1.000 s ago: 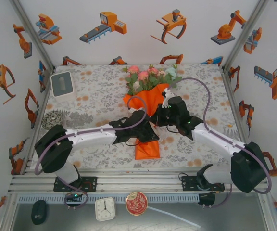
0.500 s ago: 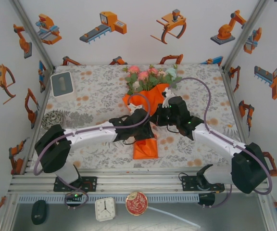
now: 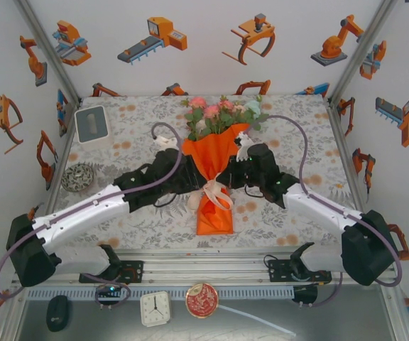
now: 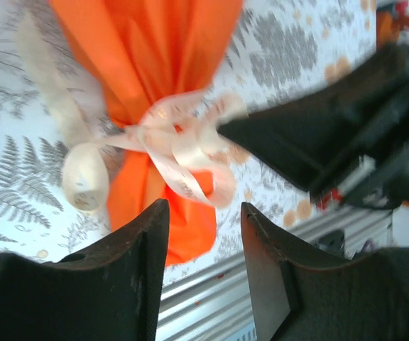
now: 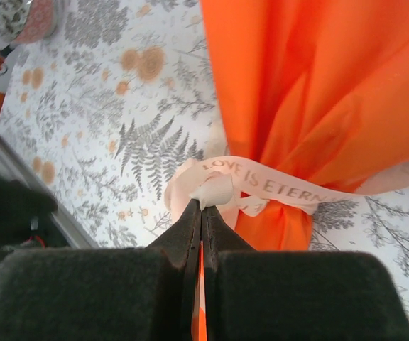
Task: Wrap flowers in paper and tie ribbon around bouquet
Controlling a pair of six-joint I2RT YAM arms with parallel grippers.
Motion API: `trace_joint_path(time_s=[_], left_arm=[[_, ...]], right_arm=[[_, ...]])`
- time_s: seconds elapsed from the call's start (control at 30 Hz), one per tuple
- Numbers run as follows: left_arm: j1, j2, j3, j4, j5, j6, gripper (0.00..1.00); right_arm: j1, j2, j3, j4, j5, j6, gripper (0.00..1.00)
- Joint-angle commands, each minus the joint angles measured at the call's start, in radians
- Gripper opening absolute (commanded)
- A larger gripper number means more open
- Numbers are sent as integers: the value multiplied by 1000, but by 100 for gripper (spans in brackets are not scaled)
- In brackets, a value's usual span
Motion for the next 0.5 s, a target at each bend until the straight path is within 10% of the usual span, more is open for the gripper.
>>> trace_joint_path(time_s=[0.0, 0.47], left_arm=[[68, 17, 5, -25, 104, -63, 45], [135, 206, -69, 211, 395, -383, 53]], right_arm=[[31, 7, -31, 77, -83, -45, 0], [65, 2, -41, 106, -131, -106, 2]])
